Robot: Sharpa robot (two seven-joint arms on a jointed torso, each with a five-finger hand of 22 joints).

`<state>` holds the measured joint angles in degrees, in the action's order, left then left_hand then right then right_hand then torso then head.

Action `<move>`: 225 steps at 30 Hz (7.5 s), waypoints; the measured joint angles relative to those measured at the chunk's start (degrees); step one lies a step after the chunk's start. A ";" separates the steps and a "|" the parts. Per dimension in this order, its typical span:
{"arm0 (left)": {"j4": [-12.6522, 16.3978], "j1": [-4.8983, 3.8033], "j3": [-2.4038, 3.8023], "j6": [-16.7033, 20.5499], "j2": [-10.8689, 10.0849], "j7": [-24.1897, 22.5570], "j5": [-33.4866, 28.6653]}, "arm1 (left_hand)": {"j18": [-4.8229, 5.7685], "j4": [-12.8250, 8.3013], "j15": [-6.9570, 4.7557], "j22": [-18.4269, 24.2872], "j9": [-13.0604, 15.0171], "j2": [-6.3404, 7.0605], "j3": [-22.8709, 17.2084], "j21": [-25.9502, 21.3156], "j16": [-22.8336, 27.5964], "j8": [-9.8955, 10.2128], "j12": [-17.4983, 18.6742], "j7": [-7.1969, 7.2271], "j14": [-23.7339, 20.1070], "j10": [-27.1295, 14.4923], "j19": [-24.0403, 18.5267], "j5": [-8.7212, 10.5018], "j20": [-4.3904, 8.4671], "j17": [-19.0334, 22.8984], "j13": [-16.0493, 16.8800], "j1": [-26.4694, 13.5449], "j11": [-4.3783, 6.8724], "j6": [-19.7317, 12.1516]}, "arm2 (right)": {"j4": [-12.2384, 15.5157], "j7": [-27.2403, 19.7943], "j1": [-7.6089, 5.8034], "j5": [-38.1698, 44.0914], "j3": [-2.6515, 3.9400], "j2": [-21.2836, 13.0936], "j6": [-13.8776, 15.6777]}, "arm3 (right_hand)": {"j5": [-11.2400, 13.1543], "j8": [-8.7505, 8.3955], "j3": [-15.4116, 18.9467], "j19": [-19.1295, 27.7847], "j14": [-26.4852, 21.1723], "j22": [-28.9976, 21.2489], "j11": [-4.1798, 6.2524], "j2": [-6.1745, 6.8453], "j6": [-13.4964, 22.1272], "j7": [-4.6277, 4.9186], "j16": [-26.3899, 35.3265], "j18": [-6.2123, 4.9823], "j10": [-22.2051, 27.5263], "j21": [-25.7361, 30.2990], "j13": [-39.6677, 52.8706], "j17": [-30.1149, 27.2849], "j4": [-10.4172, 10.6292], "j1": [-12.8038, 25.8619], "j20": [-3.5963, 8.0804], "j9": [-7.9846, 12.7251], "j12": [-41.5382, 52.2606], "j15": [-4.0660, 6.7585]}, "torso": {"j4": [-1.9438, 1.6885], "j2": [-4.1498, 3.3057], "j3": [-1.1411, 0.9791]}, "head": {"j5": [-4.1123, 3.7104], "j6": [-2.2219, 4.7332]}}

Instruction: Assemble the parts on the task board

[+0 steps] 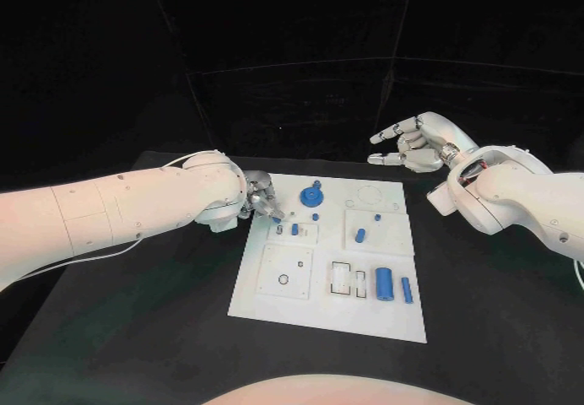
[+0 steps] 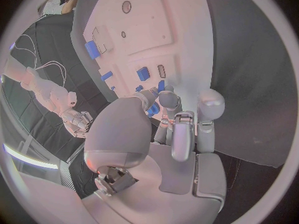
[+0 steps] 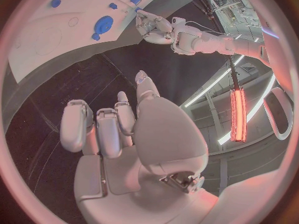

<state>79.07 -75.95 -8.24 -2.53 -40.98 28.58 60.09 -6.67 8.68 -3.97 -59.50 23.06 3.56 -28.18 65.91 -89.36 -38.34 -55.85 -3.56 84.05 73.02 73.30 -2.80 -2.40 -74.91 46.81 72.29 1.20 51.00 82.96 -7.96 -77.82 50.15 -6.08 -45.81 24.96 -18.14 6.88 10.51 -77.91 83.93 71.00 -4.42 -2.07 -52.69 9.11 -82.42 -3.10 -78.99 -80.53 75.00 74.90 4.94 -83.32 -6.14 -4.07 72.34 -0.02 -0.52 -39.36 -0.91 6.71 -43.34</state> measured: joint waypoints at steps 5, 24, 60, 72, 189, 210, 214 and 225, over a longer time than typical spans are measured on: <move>-0.13 0.21 -0.01 -0.36 0.18 -0.19 0.40 | 0.00 -0.08 0.00 0.00 0.13 0.00 -0.08 0.00 0.00 -0.11 0.00 0.09 0.00 0.00 0.00 0.15 0.00 0.00 -0.01 0.00 0.00 0.09 | -0.08 0.11 0.00 0.00 0.00 0.03 0.00 | 0.00 0.00 0.00 0.00 0.00 0.00 0.00 0.00 0.00 0.00 0.00 0.00 0.00 0.00 0.00 0.00 0.00 0.00 0.00 0.00 0.00 0.00 | 0.00 0.00 0.00 | -0.01 0.01; 0.04 0.56 -0.02 -2.34 0.28 -0.24 0.86 | 0.00 -0.40 -0.21 -0.01 0.35 0.52 -0.40 0.00 0.00 -0.57 0.00 0.18 -0.21 0.06 0.00 0.16 0.00 0.00 -0.10 -0.53 -0.09 0.20 | -0.21 0.42 0.01 -0.03 -0.01 0.28 -0.10 | 0.00 0.00 0.15 0.00 0.00 0.01 -0.09 0.01 0.00 0.00 0.00 0.00 0.09 0.00 -0.02 0.00 0.16 0.01 0.00 0.00 0.04 0.00 | 0.00 -0.05 -0.04 | 0.19 0.09; 0.72 0.68 -0.06 -4.30 0.08 0.23 1.06 | 0.00 -1.09 -0.42 -0.02 0.43 0.89 -1.39 0.00 0.00 -0.75 0.00 0.59 0.00 0.30 0.00 0.20 0.00 0.00 -0.16 -0.30 0.13 0.18 | -0.08 0.93 0.01 0.02 -0.01 0.13 -0.41 | 0.50 0.00 0.15 0.00 0.00 0.02 0.12 0.02 0.00 0.00 0.00 0.01 -0.12 0.00 -0.03 0.02 0.16 0.02 0.00 0.00 0.04 0.00 | 0.00 -0.02 -0.03 | 0.48 -0.44; 0.24 0.70 -0.05 -4.54 0.38 0.36 1.05 | 0.00 -1.09 -0.42 -0.23 0.49 0.88 -1.39 0.00 0.00 -0.72 0.00 0.58 0.00 0.31 0.18 0.20 0.18 0.00 0.01 -0.30 0.13 0.17 | -0.07 0.95 0.01 0.03 -0.01 0.15 -0.45 | 0.50 0.00 0.15 0.00 0.00 0.03 0.12 0.02 0.00 0.00 0.00 0.00 -0.12 0.00 -0.02 0.02 0.16 0.02 0.00 0.00 0.04 0.00 | 0.00 -0.02 -0.03 | 0.59 -0.53; -13.27 1.39 -2.63 8.64 12.10 -32.89 19.06 | -3.10 -3.87 5.01 18.18 -17.68 4.66 13.08 -21.97 15.91 22.08 38.22 -5.55 -1.71 -16.97 -8.33 -0.12 -4.44 14.39 -39.68 11.10 -6.92 1.23 | 0.23 0.98 0.01 0.63 -0.01 0.72 -0.49 | 0.74 0.00 0.27 0.00 0.00 -0.06 0.12 0.03 0.00 0.00 0.00 0.00 -0.12 0.23 -0.05 0.00 0.28 0.03 0.00 0.00 0.20 0.00 | 0.09 -0.06 0.01 | -2.13 0.51; -15.69 2.02 -2.63 7.16 14.44 -32.15 22.13 | -3.10 -4.88 4.18 10.98 -18.26 3.01 10.93 -14.63 12.63 22.57 38.99 -4.33 -0.49 -12.09 -3.82 -0.11 -3.62 11.27 -41.69 11.63 -5.70 5.94 | 0.17 0.99 0.01 0.95 -0.01 1.21 -0.56 | 0.73 0.00 0.27 0.00 0.00 -0.05 0.11 0.03 0.00 0.00 0.00 0.00 -0.11 0.23 -0.05 0.04 0.28 0.03 0.00 0.00 0.20 0.00 | 0.01 -0.03 -0.03 | -2.36 0.14; -16.04 2.08 -2.57 6.86 14.60 -32.05 22.44 | -3.11 -4.97 4.18 10.08 -18.34 3.01 10.70 -13.70 12.63 22.86 39.06 -4.31 -0.49 -11.58 -3.42 -0.11 -3.64 12.07 -41.92 11.63 -5.80 6.35 | 0.17 0.99 0.01 0.97 -0.01 1.24 -0.58 | 0.73 0.00 0.27 0.00 0.00 -0.05 0.10 0.03 0.00 0.00 0.00 0.00 -0.10 0.23 -0.05 0.04 0.28 0.03 0.00 0.00 0.20 0.00 | 0.01 0.00 -0.03 | -2.36 0.10; -16.49 2.12 -2.37 6.32 15.10 -31.53 22.80 | -3.10 -5.05 4.18 8.83 -18.50 3.01 10.45 -12.64 12.66 23.23 39.63 -4.51 -0.49 -11.17 -2.78 -0.10 -3.46 12.96 -42.18 11.63 -5.80 6.54 | 0.13 0.99 0.01 1.00 -0.01 1.29 -0.61 | 0.73 0.00 0.27 0.00 0.00 -0.05 0.01 0.03 0.00 0.00 0.00 0.00 -0.01 0.23 -0.05 0.03 0.28 0.03 0.00 0.00 0.21 0.00 | 0.00 0.00 -0.03 | -2.36 -0.13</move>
<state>62.59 -73.83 -10.61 3.78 -25.88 -2.94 82.89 -9.77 3.63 0.21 -50.66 4.56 6.57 -17.73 53.26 -76.70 -15.11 -16.22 -8.06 83.55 61.85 70.52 -2.90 -5.86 -61.95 4.63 83.92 -4.60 57.54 83.09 -6.97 -77.81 51.14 -6.08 -44.52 24.35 -17.40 6.88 10.79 -77.91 83.93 70.95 -4.41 -2.04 -52.69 9.11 -82.42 -3.10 -79.00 -80.30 74.96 74.93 5.21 -83.29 -6.14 -4.07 72.55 -0.02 -0.52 -39.36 -0.94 4.35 -43.47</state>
